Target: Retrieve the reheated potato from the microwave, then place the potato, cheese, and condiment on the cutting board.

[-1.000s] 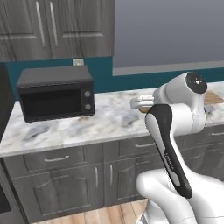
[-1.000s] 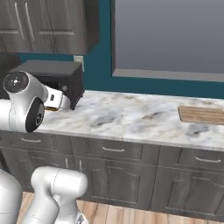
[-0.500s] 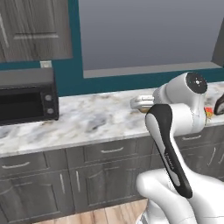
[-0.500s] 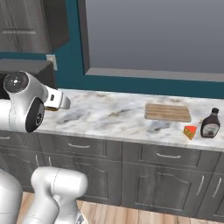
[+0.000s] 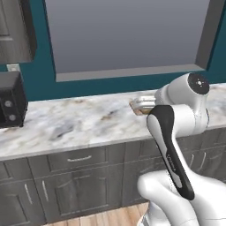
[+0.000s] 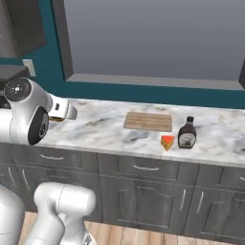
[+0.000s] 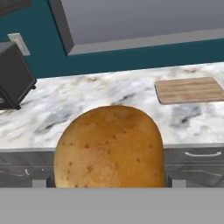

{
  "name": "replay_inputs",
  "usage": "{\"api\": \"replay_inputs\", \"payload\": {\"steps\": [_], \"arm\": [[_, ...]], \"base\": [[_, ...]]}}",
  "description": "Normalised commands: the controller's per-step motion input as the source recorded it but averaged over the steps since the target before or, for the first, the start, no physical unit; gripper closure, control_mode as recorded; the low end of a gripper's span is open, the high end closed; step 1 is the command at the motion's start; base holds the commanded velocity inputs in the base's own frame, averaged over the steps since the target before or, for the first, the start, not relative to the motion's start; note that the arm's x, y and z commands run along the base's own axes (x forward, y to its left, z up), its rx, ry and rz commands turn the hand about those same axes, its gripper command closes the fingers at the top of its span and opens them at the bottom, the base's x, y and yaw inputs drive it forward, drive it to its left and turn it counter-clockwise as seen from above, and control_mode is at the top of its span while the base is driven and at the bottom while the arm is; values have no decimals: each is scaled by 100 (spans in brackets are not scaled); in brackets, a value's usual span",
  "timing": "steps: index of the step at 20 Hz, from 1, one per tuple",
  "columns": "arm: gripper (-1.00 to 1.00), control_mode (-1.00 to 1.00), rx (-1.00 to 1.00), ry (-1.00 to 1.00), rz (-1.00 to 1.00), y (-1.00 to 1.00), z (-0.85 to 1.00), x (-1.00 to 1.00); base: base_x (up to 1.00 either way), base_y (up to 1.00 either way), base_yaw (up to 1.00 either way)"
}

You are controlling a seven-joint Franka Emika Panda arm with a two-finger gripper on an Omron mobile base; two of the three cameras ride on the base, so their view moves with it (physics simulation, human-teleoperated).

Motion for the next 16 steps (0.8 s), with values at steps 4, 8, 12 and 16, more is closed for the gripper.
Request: {"api": "replay_inputs", "payload": {"steps": [4, 8, 12, 16], "arm": [[100, 100, 0, 0, 0, 0, 0, 0], [100, 100, 0, 0, 0, 0, 0, 0], [100, 100, 0, 0, 0, 0, 0, 0], [100, 100, 0, 0, 0, 0, 0, 0]], "base": [[45, -63, 0], [49, -59, 0], [54, -52, 0], [59, -44, 2]]}}
